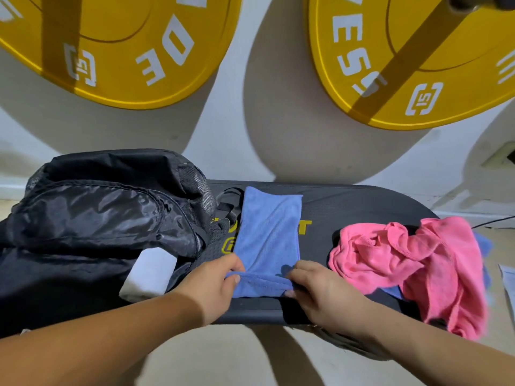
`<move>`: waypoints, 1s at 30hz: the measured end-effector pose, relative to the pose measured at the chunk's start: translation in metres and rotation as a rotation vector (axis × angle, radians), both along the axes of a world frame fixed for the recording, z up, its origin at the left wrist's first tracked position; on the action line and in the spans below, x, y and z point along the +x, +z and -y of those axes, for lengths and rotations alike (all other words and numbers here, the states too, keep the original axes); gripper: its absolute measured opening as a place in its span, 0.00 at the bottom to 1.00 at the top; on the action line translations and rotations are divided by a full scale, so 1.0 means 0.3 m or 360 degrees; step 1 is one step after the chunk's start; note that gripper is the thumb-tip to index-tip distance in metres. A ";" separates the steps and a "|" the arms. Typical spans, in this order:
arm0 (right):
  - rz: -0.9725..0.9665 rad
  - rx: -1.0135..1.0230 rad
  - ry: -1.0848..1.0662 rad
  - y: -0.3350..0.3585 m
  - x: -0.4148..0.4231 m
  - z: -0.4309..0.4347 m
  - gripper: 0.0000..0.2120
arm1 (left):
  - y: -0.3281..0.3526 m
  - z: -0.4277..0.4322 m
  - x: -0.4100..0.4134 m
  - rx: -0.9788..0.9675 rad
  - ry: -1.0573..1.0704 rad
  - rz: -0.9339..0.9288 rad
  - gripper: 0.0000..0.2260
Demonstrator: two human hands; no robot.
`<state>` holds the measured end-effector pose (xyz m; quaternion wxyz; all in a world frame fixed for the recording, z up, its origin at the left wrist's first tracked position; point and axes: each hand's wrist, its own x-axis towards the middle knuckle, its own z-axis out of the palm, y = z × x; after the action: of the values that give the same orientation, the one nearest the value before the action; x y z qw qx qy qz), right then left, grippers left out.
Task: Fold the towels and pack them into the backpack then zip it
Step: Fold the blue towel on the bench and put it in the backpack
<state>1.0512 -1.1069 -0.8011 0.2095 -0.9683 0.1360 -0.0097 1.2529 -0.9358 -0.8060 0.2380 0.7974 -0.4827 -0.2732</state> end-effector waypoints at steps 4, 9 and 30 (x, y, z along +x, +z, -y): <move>-0.0163 0.0674 -0.0357 0.012 -0.004 -0.010 0.07 | -0.023 -0.008 0.000 0.0030 0.0126 -0.0227 0.03; -0.0090 0.0798 -0.0727 -0.027 0.006 -0.017 0.05 | -0.044 0.011 -0.007 -0.0059 0.0119 -0.0003 0.04; -0.0194 -0.0436 0.0087 0.005 -0.005 -0.102 0.04 | -0.022 -0.035 -0.030 -0.0284 -0.0446 0.0528 0.12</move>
<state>1.0496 -1.0761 -0.7997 0.0670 -0.9899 0.1195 0.0362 1.2439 -0.9253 -0.8125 0.1847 0.7322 -0.6435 -0.1251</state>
